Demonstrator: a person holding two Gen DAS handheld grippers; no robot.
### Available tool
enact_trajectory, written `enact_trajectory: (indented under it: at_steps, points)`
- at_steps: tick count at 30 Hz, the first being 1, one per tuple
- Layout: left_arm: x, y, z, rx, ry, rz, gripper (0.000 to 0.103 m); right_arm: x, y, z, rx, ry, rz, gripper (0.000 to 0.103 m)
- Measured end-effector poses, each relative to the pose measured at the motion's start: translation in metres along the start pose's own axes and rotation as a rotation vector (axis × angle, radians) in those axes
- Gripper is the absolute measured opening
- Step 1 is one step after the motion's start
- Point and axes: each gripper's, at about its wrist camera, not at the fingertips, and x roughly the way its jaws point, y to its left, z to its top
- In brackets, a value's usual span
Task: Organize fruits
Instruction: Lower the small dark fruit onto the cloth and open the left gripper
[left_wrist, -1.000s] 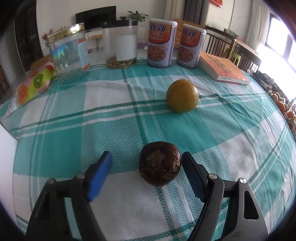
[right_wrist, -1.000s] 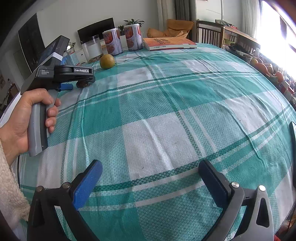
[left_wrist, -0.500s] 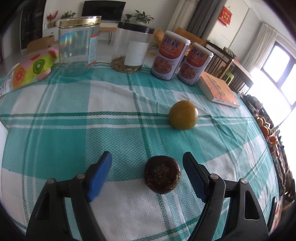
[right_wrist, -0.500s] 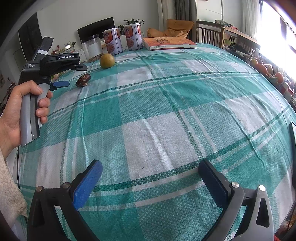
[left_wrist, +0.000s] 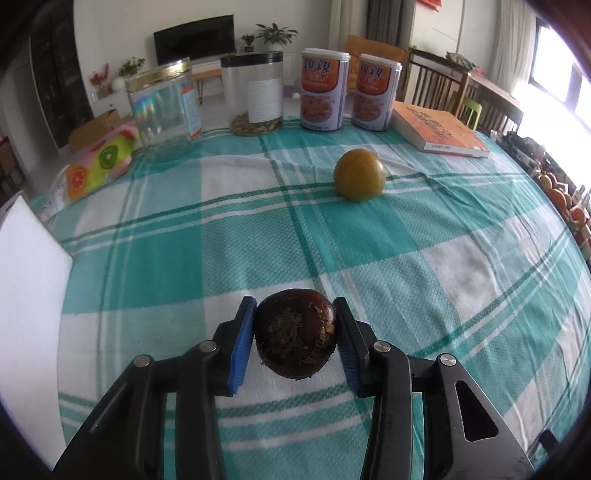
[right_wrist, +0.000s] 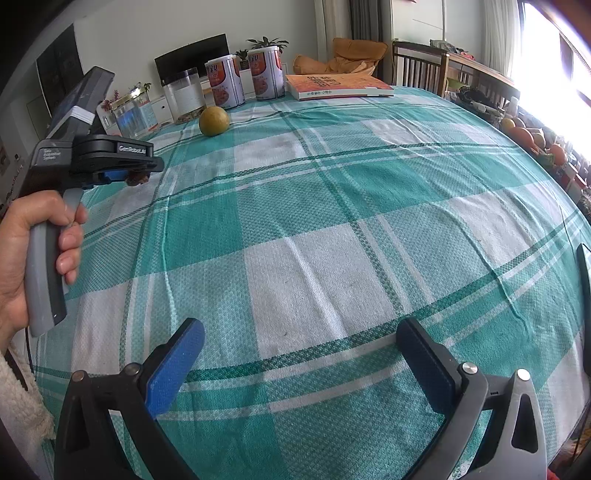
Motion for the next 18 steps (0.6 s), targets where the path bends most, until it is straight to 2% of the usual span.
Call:
enact_trajectory:
  at_steps: [2, 6, 12, 13, 15, 16, 17, 18]
  points:
    - [-0.025, 0.004, -0.021, -0.017, 0.004, -0.006, 0.043, 0.000, 0.000, 0.000, 0.000, 0.000, 0.001, 0.103]
    - [-0.065, 0.001, -0.069, 0.017, -0.005, -0.001, 0.043, 0.000, -0.001, 0.000, 0.006, -0.004, 0.009, 0.103]
    - [-0.062, -0.007, -0.120, 0.077, 0.038, 0.016, 0.044, 0.000, -0.001, 0.000, 0.001, -0.003, 0.002, 0.103]
    - [-0.064, -0.006, -0.122, 0.066, 0.014, 0.010, 0.044, 0.000, 0.000, 0.000, 0.001, -0.003, 0.003, 0.103]
    - [-0.063, -0.006, -0.124, 0.065, 0.005, 0.030, 0.056, 0.000, 0.000, -0.001, 0.000, -0.003, 0.001, 0.103]
    - [-0.062, -0.005, -0.124, 0.063, 0.003, 0.050, 0.075, 0.000, 0.000, -0.001, -0.001, -0.002, 0.000, 0.103]
    - [-0.062, -0.004, -0.125, 0.059, 0.003, 0.067, 0.083, 0.000, 0.000, -0.001, -0.003, -0.001, -0.002, 0.103]
    - [-0.061, 0.000, -0.126, 0.052, 0.001, 0.061, 0.084, 0.000, 0.001, -0.001, -0.005, 0.000, -0.005, 0.103]
